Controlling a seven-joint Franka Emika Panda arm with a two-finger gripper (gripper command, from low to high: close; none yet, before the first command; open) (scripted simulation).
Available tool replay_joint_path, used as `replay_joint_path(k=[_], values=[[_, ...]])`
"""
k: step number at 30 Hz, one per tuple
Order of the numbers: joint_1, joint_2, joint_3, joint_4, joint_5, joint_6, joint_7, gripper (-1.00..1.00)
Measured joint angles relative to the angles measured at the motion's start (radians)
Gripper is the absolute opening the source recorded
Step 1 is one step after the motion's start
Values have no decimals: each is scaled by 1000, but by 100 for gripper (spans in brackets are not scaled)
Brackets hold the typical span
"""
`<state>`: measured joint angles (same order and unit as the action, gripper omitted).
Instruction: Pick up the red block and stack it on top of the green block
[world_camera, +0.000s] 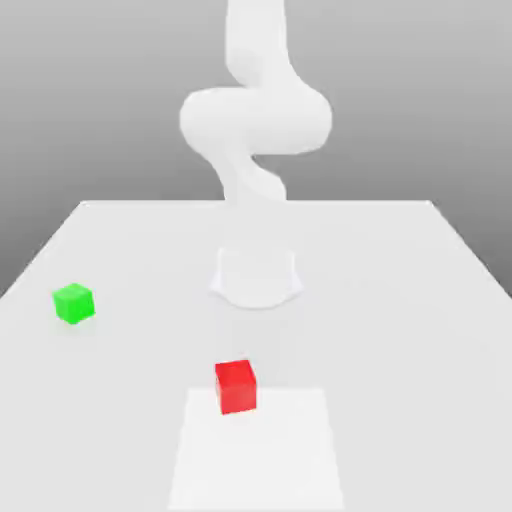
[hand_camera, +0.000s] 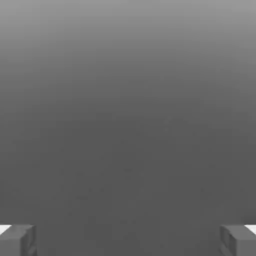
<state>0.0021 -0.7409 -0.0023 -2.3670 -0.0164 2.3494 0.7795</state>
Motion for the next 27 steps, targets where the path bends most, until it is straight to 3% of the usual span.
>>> replay_joint_path(k=[16,19,23,24,27], values=[[11,508,-101,-528,-46,410,-237,0],[24,707,-110,-564,4,564,-306,0],[-30,871,-43,-552,68,701,-359,0],[-43,901,-29,-549,72,727,-363,-100],[-44,901,-29,-549,71,727,-362,-100]])
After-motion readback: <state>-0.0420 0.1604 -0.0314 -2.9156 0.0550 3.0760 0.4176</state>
